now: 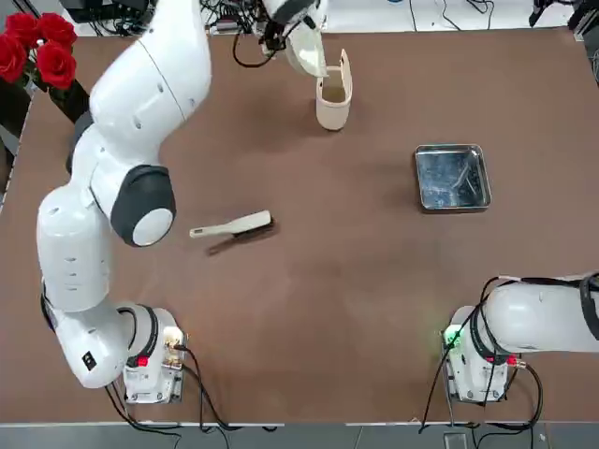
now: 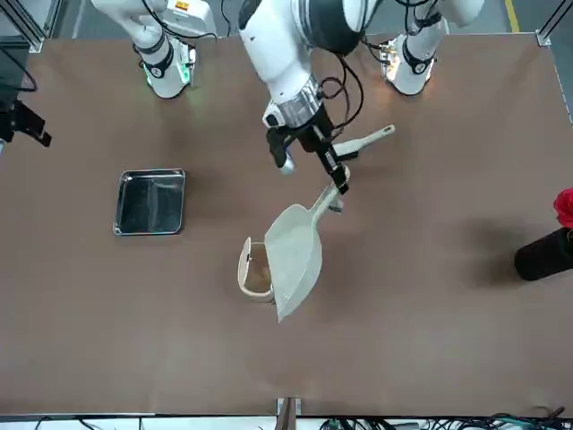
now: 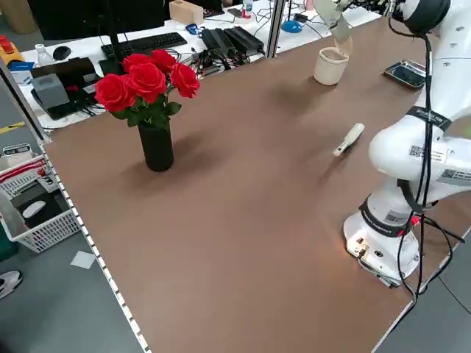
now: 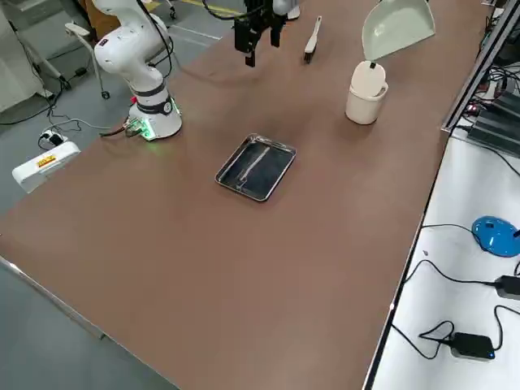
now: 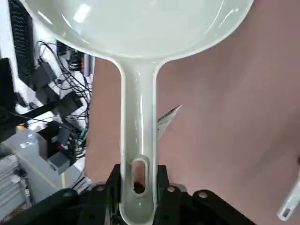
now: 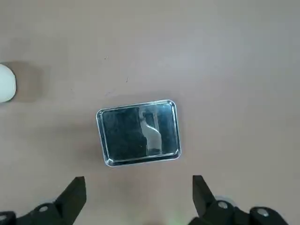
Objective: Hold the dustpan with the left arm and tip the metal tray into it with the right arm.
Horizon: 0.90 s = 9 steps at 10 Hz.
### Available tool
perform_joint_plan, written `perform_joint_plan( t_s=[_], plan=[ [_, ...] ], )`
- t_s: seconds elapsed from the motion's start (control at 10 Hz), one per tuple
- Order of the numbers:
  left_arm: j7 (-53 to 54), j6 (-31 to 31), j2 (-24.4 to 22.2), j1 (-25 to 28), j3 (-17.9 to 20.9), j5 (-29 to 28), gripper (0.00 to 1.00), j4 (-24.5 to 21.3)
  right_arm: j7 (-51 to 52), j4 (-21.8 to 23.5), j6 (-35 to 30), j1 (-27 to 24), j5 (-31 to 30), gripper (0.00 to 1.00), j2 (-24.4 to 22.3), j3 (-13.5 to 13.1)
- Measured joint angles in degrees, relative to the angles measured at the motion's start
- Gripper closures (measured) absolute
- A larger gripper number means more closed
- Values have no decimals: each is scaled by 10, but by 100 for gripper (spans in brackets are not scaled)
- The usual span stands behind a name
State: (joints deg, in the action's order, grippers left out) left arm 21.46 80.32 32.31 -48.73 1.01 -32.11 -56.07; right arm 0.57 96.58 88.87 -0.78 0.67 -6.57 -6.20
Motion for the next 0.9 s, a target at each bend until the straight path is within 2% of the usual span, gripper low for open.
perform_joint_plan(
  t_s=[0.2, 0.3, 0.5, 0.6, 0.7, 0.9],
  plan=[
    [34, 11, -29, 60, -18, 45, 67, -25, 0, 3, 2, 0, 0, 0, 0, 10],
    [40, 37, -52, 106, -54, 49, 67, -60, 0, 3, 2, 0, 0, 0, -1, 11],
    [45, 131, -122, 222, -149, 50, 67, -182, 0, 3, 2, 0, 0, 0, -1, 12],
    [50, 172, -153, 270, -183, 54, 67, -245, 0, 3, 3, 0, 0, 0, -2, 13],
    [73, 203, -173, 314, -211, 73, 67, -295, 0, 3, 5, 1, 0, 0, -2, 14],
    [149, 239, -184, 390, -244, 125, 67, -353, 0, 3, 10, 4, 0, 0, -2, 16]
  ],
)
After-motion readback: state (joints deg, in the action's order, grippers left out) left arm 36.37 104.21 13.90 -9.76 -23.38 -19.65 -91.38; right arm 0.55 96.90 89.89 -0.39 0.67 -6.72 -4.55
